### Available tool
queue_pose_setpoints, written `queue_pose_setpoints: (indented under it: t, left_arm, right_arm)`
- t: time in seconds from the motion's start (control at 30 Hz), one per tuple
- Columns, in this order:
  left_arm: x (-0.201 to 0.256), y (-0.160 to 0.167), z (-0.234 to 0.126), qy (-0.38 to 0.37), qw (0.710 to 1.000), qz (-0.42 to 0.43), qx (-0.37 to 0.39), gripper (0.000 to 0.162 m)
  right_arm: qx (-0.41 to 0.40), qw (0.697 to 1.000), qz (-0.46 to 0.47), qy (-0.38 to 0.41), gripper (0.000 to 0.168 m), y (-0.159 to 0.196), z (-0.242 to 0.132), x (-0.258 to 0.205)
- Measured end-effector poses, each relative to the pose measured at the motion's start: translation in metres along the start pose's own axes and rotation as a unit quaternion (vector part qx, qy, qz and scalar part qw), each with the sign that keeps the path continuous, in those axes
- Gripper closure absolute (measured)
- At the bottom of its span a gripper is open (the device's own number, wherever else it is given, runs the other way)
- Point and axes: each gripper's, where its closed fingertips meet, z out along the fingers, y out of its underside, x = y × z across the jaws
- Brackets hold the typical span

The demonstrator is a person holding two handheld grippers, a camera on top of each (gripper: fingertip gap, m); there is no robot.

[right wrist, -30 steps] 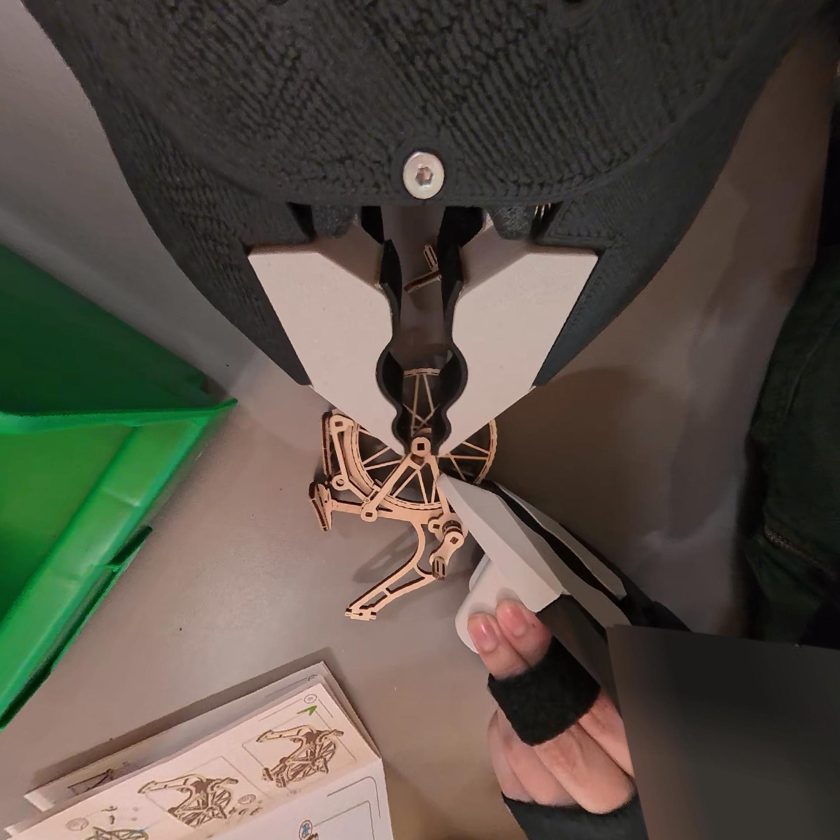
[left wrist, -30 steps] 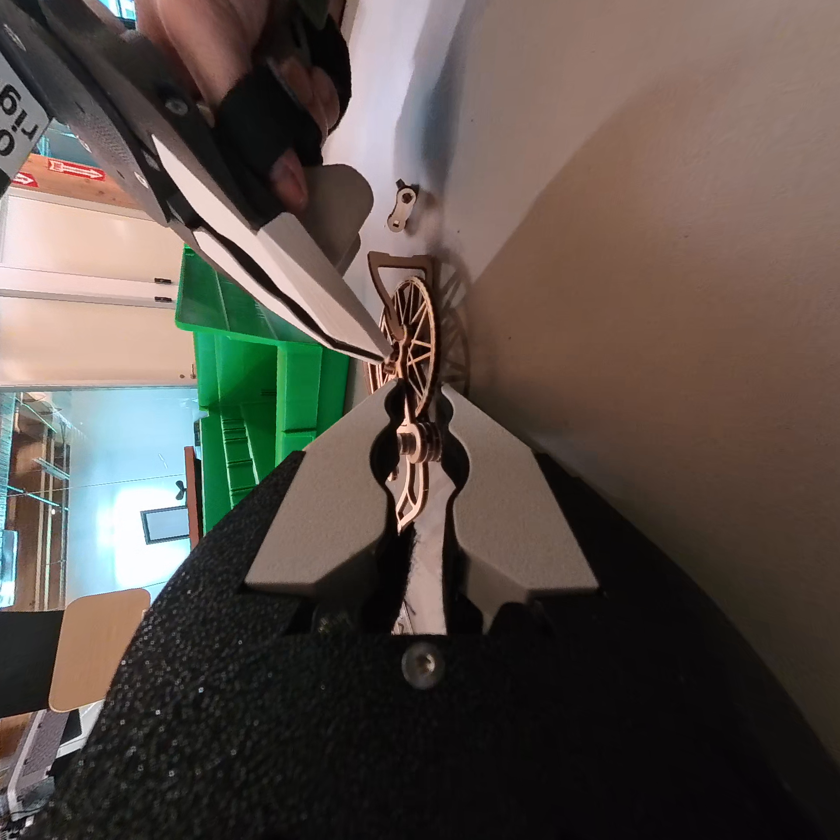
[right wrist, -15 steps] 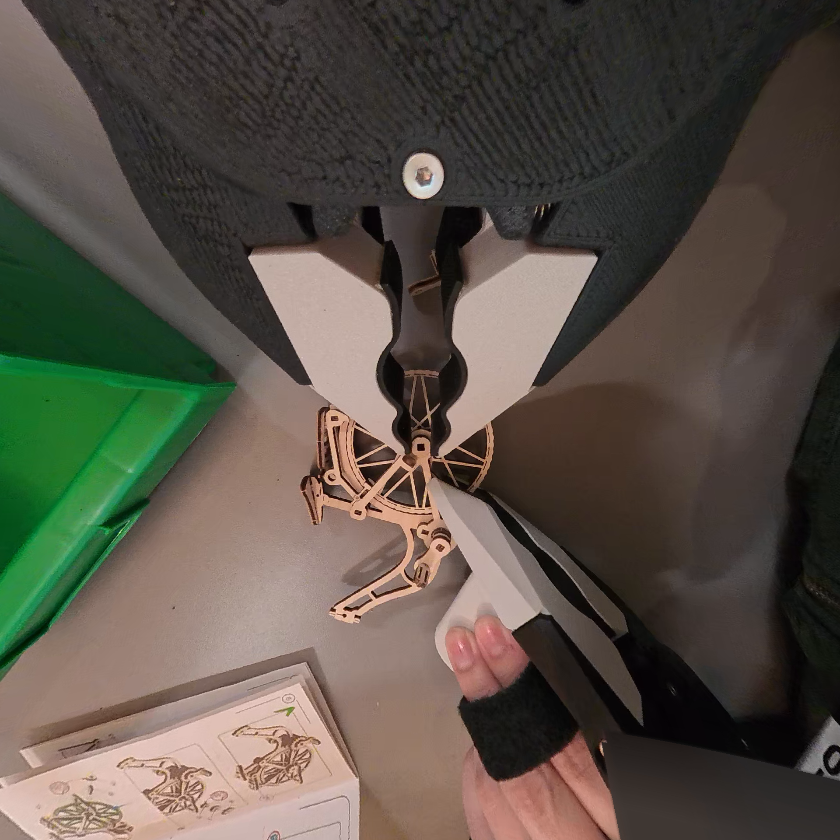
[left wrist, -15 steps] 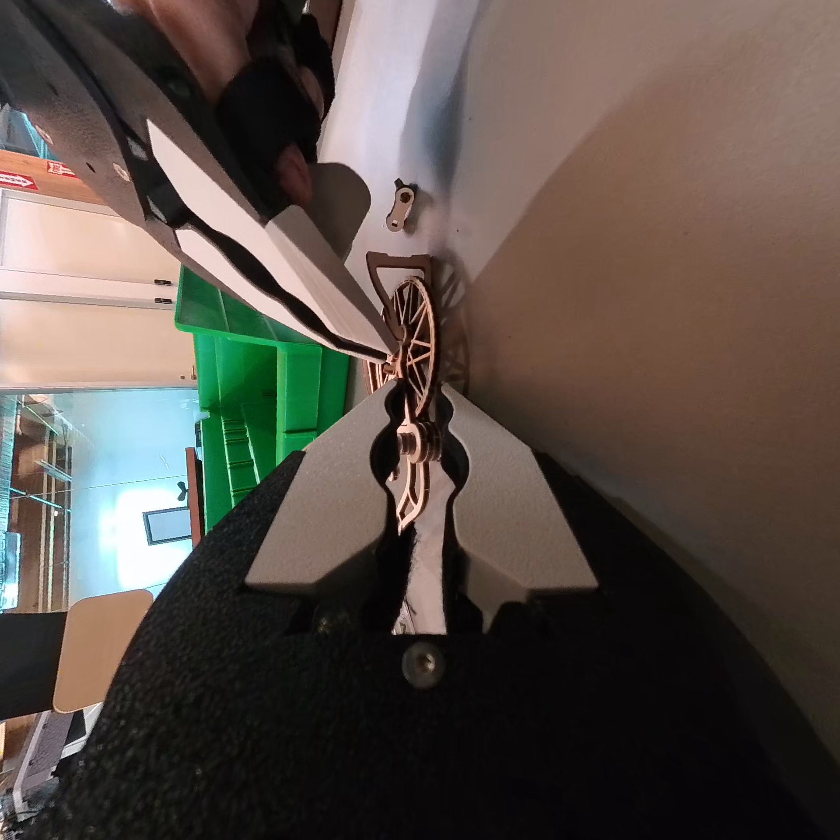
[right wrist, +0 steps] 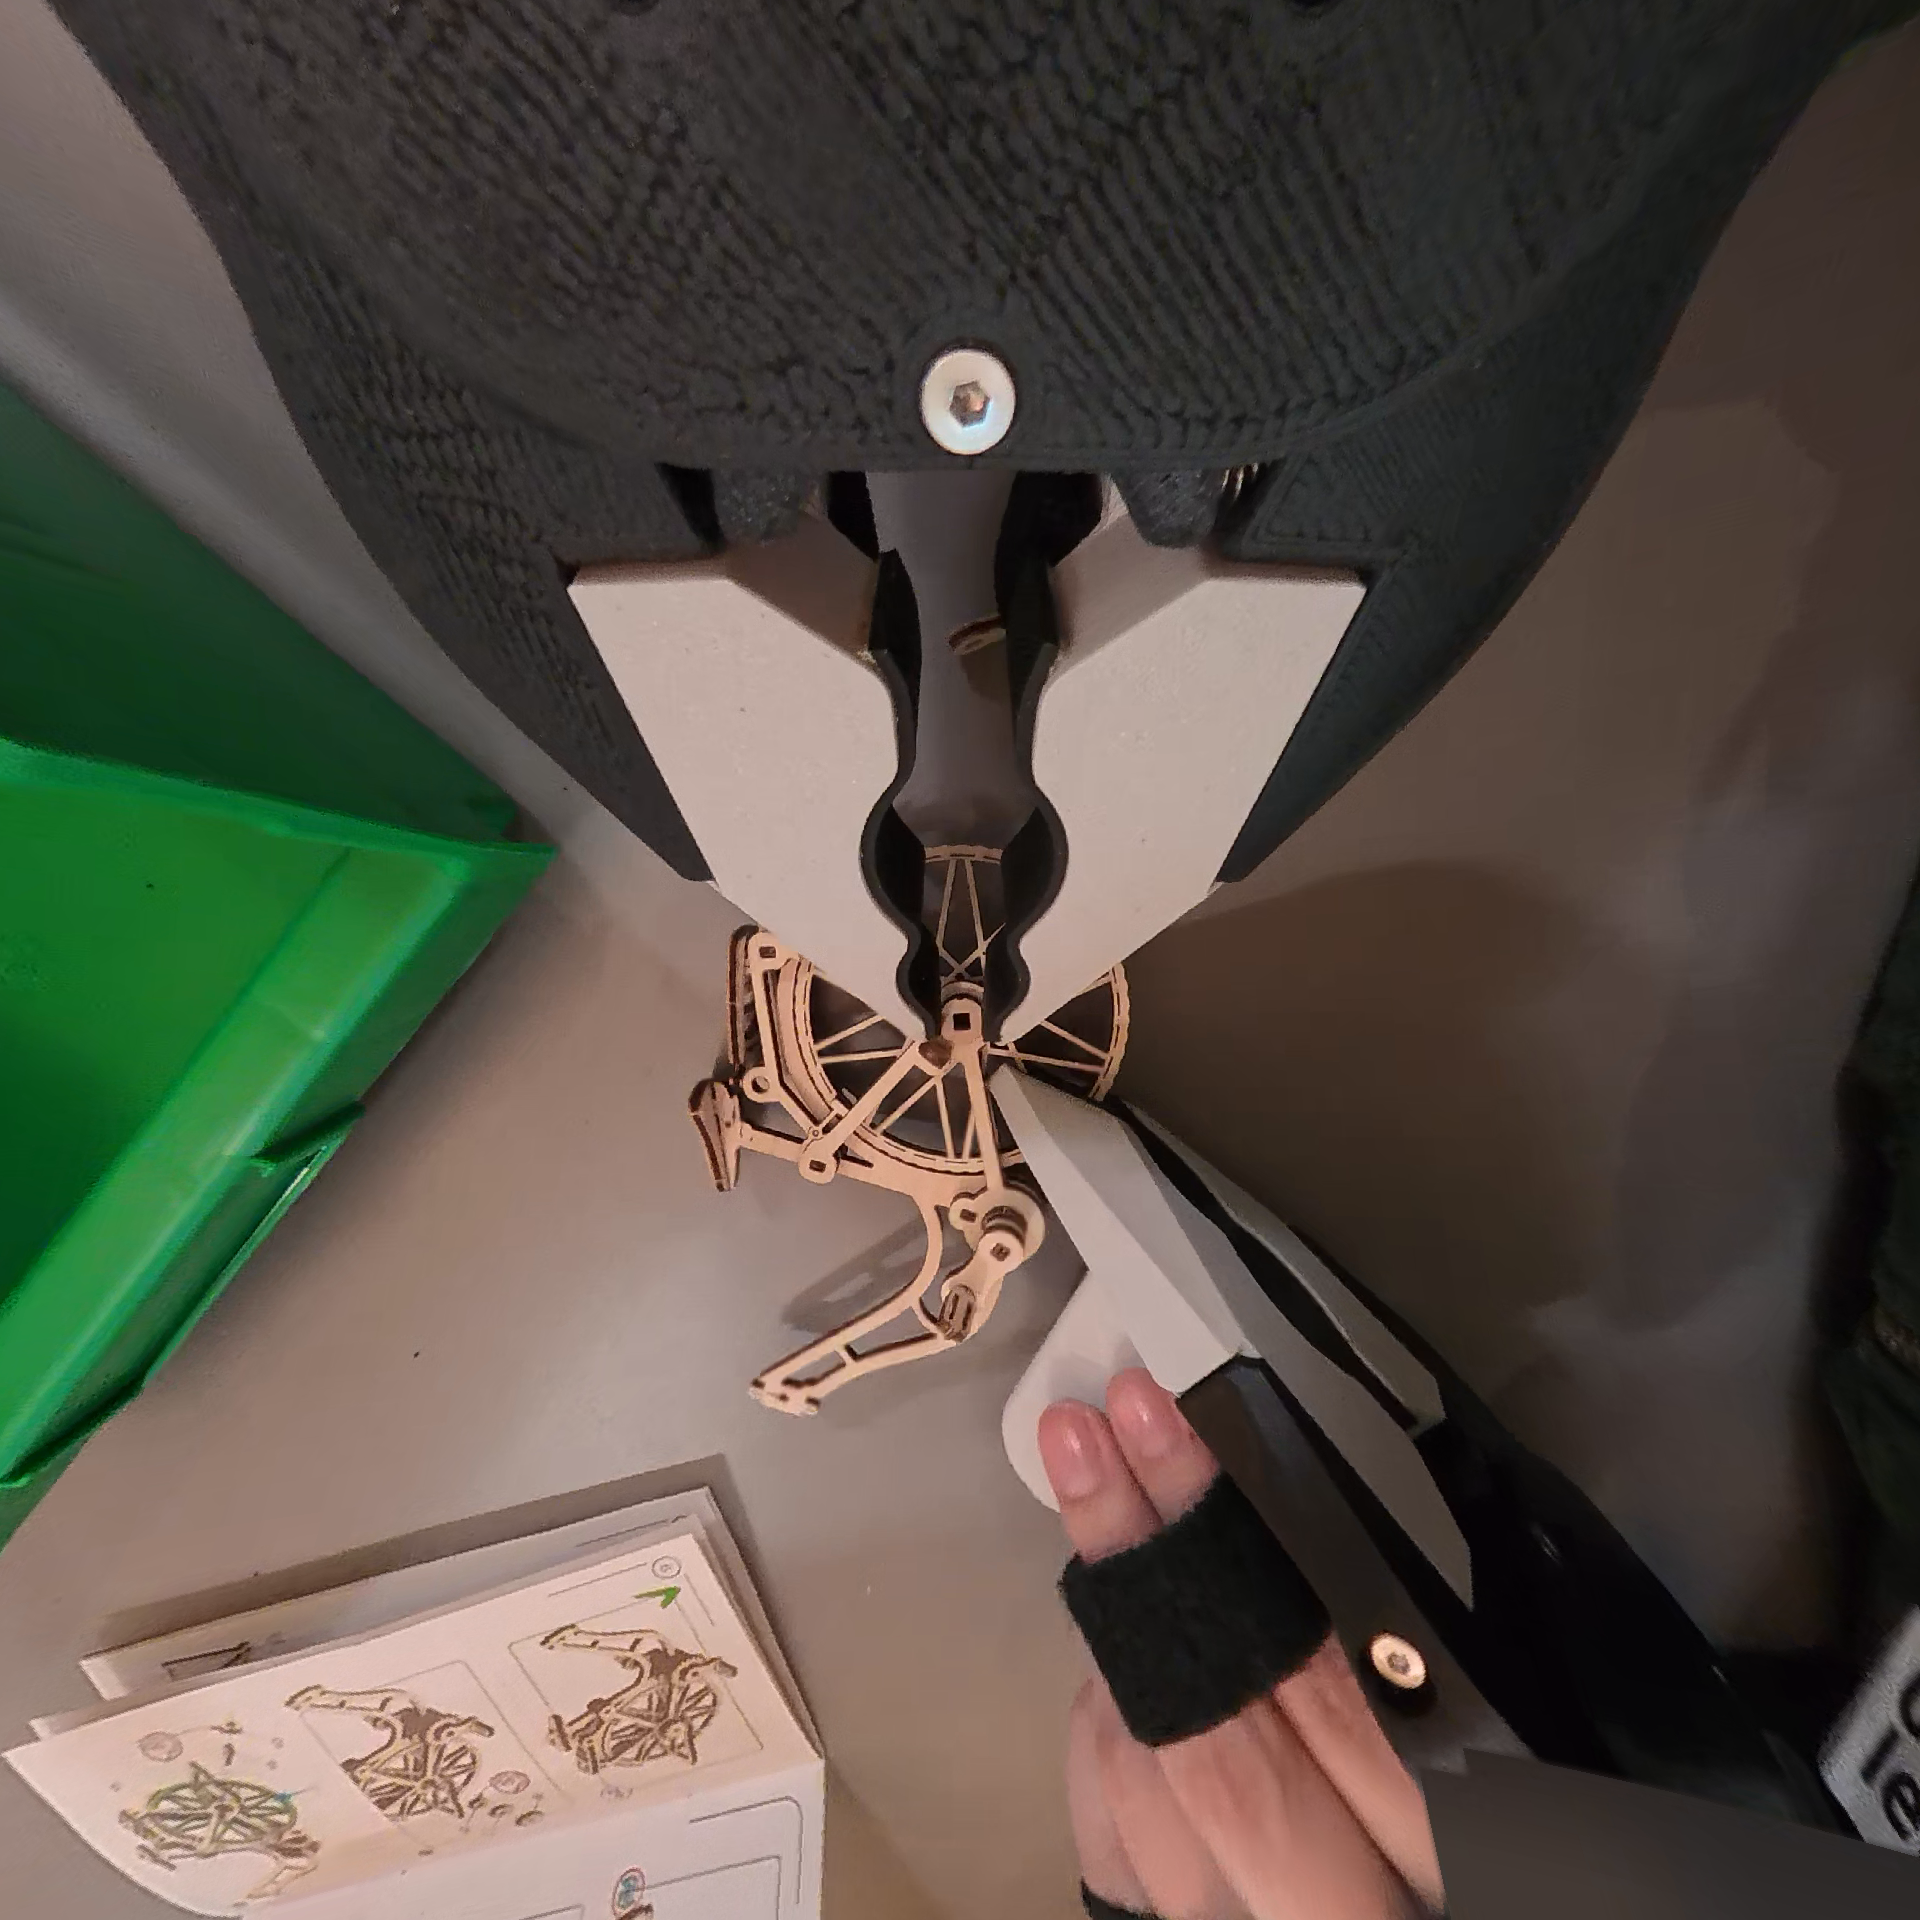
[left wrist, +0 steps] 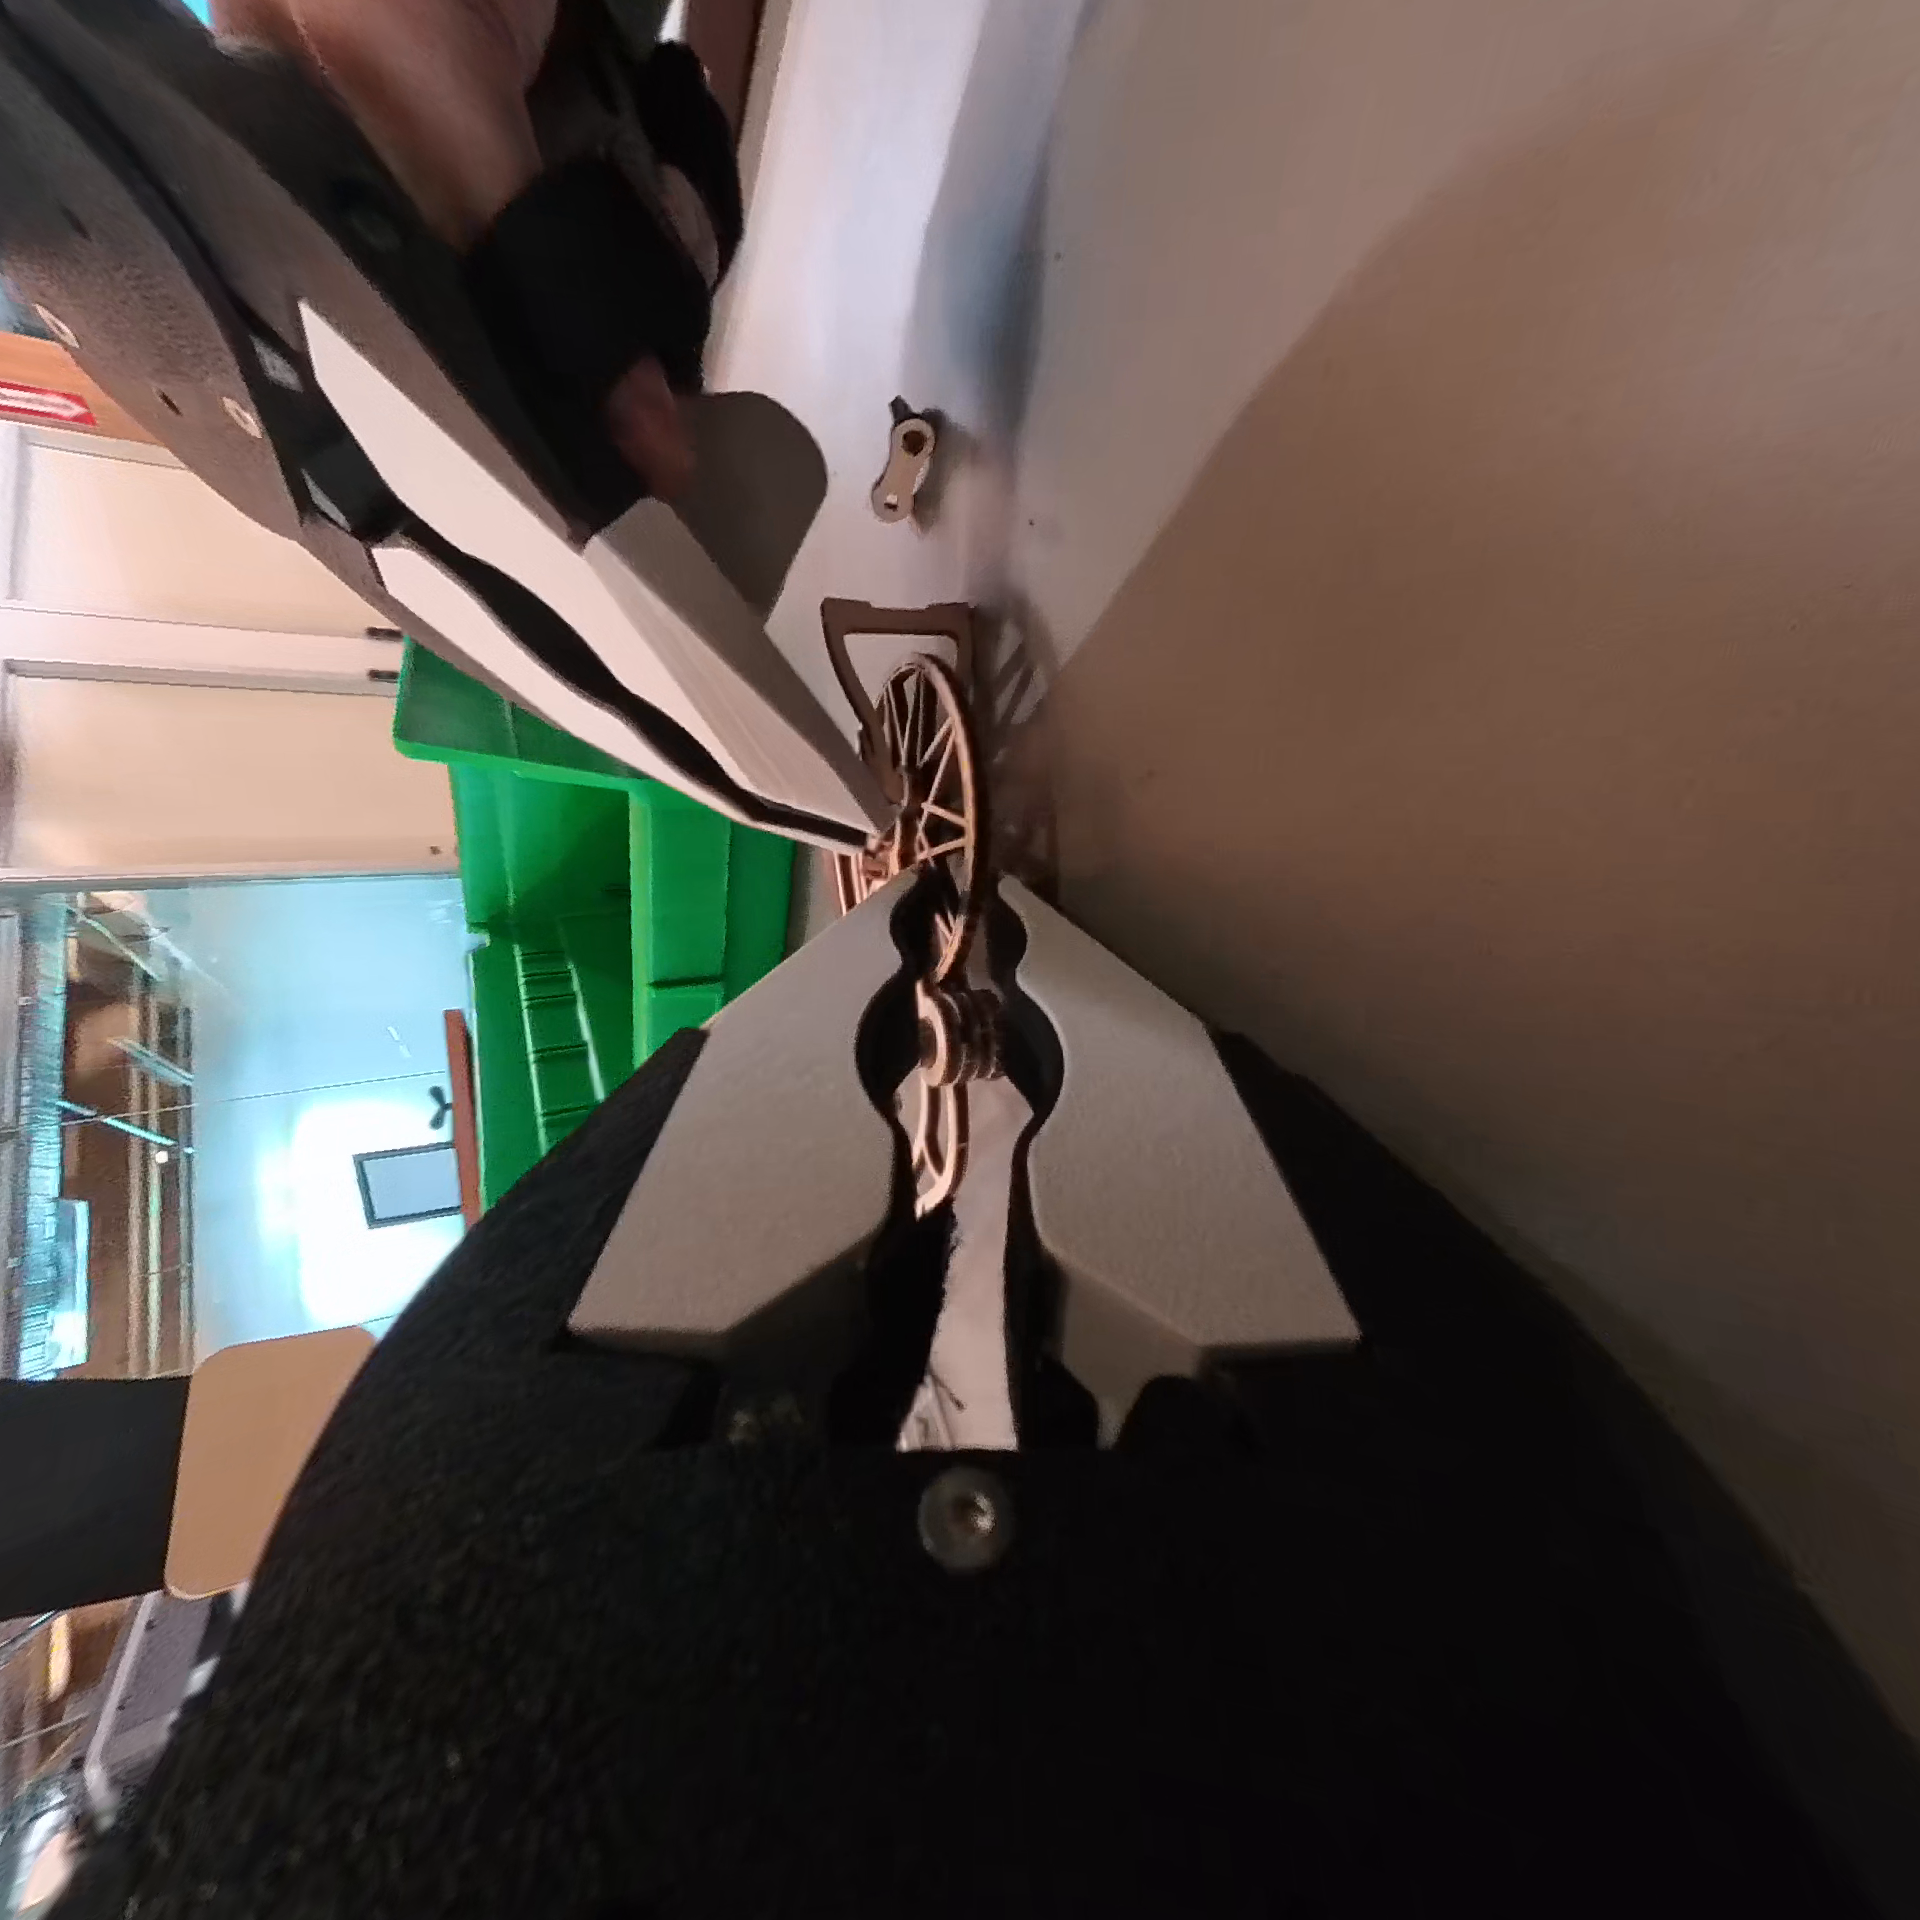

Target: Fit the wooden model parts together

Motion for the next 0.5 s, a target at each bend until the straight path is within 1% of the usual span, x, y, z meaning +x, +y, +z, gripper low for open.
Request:
queue_pose_setpoints:
  t: [0.03,0.5]
  left_arm:
    - [-0.0006,0.001,0.0004,-0.004,1.0,0.005,-0.003,0.157]
    - [0.0002,0.0017,-0.0004,-0.002,1.0,0.01,-0.005,0.157]
  right_arm:
    - [0.004,1.0,0.002,0.001,0.162,-0.0005,-0.0006,0.0008]
    - [0.0,1.0,-0.003,-0.001,0.162,0.0004,0.002,0.0024]
